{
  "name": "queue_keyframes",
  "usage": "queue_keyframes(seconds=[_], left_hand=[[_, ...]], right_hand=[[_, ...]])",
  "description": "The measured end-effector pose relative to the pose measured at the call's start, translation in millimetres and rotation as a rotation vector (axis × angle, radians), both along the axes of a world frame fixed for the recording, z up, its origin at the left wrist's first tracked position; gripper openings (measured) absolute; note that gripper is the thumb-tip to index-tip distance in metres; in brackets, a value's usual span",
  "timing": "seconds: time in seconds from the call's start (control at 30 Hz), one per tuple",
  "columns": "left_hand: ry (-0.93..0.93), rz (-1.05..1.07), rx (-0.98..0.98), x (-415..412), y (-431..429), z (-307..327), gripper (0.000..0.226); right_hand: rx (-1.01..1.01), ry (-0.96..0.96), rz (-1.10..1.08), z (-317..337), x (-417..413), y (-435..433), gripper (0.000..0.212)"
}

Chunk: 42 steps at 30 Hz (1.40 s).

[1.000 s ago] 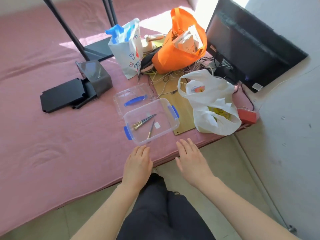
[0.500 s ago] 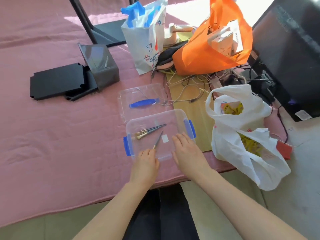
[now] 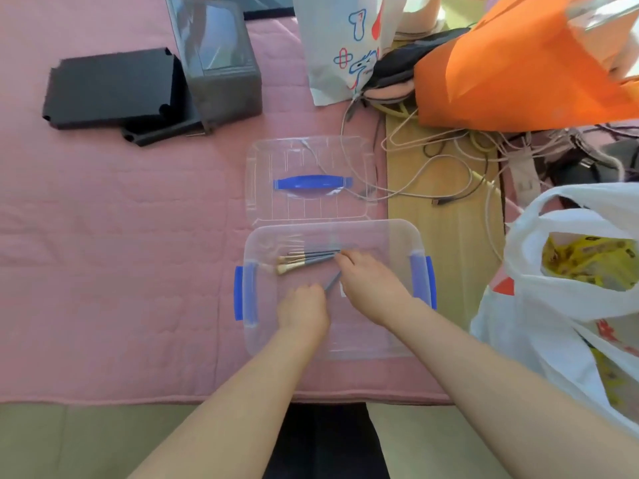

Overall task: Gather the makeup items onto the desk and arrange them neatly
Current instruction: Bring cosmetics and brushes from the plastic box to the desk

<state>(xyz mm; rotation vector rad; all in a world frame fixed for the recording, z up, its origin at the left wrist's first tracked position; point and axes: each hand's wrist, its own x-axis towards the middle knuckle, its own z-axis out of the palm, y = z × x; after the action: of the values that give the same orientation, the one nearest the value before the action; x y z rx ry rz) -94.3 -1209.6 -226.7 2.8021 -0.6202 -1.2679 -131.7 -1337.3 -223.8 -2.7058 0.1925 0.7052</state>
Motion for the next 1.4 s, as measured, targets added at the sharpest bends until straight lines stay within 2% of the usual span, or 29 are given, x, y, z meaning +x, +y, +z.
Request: queue_keyframes(seconds=[0.17,0.27,0.53,0.7,0.9,1.0,1.07,1.2,1.27,1.33,1.4], left_hand=[[-0.064,-0.179,0.089,7,-5,-29,0.034],[-0.09,-0.233,0.109,6,-6,-40,0.038],[-0.11,-0.326,0.116,17,-5,-55,0.041],[-0.211,-0.366,0.086,32,1,-55,0.033],[-0.234,-0.351,0.079,34,-3,-56,0.031],[-0.193,-0.207,0.081,28,-3,-57,0.031],[-0.156,-0.02,0.07,22,-3,-62,0.033],[-0.084,0.617,-0.08,13,-7,-65,0.049],[-0.02,0.926,-0.128,11,-8,-69,0.046],[0.06,1.196,-0.174,9,-7,-83,0.04],[0.085,1.391,-0.231,1,0,-122,0.047]], right_hand=[[0.0,0.06,0.091,-27,20,-4,0.049],[-0.033,0.07,0.173,-37,21,-3,0.056],[-0.051,0.051,0.129,-64,15,-1,0.064],[-0.119,-0.03,0.045,-74,10,8,0.044],[-0.174,-0.058,0.032,-72,9,9,0.033],[-0.17,-0.068,0.044,-75,4,7,0.029],[-0.153,-0.062,0.035,-80,0,7,0.03],[-0.111,-0.043,-0.024,-85,-2,8,0.033],[-0.09,-0.032,-0.046,-84,-3,8,0.032],[-0.075,-0.058,-0.08,-83,-1,7,0.034],[-0.066,-0.029,-0.075,-80,4,6,0.038]])
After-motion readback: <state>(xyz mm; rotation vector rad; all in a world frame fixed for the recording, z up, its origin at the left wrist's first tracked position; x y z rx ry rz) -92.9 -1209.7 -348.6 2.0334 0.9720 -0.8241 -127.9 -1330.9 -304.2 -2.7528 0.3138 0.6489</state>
